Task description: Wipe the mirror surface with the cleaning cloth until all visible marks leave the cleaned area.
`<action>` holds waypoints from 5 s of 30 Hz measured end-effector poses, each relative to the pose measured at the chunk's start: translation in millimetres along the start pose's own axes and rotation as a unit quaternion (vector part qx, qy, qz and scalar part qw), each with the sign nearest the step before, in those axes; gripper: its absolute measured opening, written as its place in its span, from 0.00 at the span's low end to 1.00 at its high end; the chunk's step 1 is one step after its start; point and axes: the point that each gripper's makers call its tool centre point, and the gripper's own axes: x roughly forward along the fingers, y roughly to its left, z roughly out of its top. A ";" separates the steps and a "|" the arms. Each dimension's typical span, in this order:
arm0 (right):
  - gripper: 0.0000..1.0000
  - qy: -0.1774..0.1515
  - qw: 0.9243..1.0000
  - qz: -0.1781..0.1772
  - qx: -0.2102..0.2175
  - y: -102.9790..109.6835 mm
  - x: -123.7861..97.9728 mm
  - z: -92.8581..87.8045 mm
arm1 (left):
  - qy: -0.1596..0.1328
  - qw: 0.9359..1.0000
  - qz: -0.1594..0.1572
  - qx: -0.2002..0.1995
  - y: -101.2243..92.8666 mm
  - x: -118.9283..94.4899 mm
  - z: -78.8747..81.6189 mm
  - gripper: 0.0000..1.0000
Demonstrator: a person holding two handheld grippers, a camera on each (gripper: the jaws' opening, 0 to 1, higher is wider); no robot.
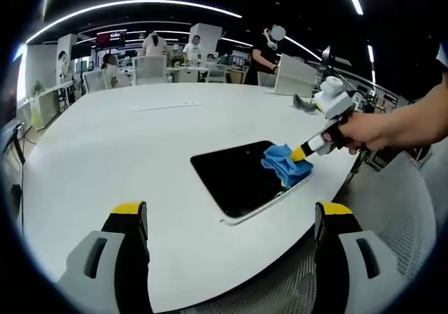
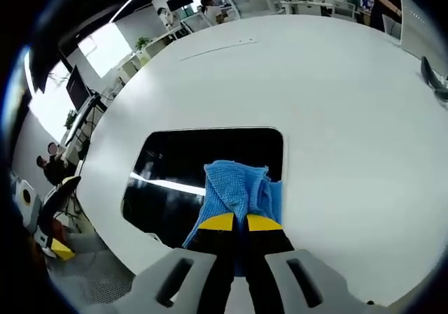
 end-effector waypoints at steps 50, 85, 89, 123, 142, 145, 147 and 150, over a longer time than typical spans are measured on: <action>0.00 -0.041 0.998 -0.027 -0.026 -29.9 11.1 78.0 | -0.006 1.000 0.018 -0.001 7.9 -0.5 1.7 0.99; 0.79 -0.113 0.986 -0.048 -0.113 -113.5 -77.6 35.0 | 0.005 1.000 0.013 0.013 2.8 -0.7 -0.2 0.99; 0.94 -0.145 0.981 -0.033 -0.127 -121.3 -97.8 27.8 | 0.003 1.000 0.012 0.005 3.1 -1.6 -0.7 0.99; 0.98 -0.249 0.967 -0.038 -0.049 -98.6 -146.2 -48.1 | -0.032 0.999 0.033 0.003 13.2 -0.1 17.2 0.99; 0.98 -0.204 0.976 -0.023 -0.075 -79.4 -123.4 -44.8 | -0.035 0.999 0.034 0.019 12.3 -1.5 18.2 0.99; 0.98 -0.221 0.973 -0.016 -0.063 -81.6 -121.8 -43.4 | -0.049 0.998 0.028 0.020 9.8 -3.2 24.5 0.99; 0.98 -0.228 0.972 -0.020 -0.056 -83.4 -124.1 -41.7 | -0.072 0.997 0.024 0.005 9.1 -4.4 31.9 0.99; 0.98 -0.240 0.969 -0.021 -0.057 -82.6 -125.1 -38.2 | -0.057 0.998 0.026 0.011 9.4 -2.3 26.7 0.99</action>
